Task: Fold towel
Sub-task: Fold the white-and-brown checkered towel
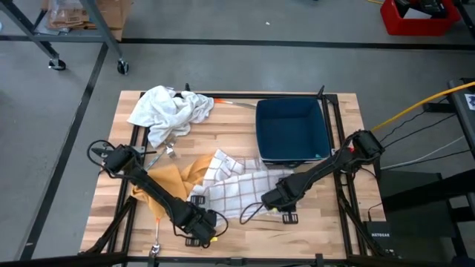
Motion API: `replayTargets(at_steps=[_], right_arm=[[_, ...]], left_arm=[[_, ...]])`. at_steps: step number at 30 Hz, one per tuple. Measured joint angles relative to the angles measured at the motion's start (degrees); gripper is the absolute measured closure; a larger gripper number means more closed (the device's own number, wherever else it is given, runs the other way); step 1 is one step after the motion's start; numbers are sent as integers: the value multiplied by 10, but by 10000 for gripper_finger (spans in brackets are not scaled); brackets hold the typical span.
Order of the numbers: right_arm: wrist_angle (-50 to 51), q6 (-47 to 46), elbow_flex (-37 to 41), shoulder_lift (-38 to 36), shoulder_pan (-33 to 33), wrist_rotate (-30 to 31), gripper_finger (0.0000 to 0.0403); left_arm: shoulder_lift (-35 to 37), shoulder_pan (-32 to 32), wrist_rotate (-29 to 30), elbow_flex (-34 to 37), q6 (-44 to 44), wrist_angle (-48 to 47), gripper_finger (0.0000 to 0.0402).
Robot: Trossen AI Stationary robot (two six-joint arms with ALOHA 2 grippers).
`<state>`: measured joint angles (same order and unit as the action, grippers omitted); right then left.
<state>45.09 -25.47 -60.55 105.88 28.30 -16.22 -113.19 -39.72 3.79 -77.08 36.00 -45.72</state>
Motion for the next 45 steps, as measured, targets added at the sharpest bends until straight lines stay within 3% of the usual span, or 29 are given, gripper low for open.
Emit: replayTargets(at_steps=[5,10,24,30,45], right_arm=[[2,-17,3,1,36,-67,320],[5,-20,-6,2,59,-69,320],[62,-58,-83,4,59,-42,320],[60,-56,-111,3,59,-8,320],[67,-54,-106,2,59,1,320]], left_arm=[[2,-14,-39,2,0,-8,284],[15,-17,-45,2,15,-14,284],[77,-15,-4,2,62,5,284],[79,-14,42,2,67,20,284],[58,-23,54,10,56,80,284]])
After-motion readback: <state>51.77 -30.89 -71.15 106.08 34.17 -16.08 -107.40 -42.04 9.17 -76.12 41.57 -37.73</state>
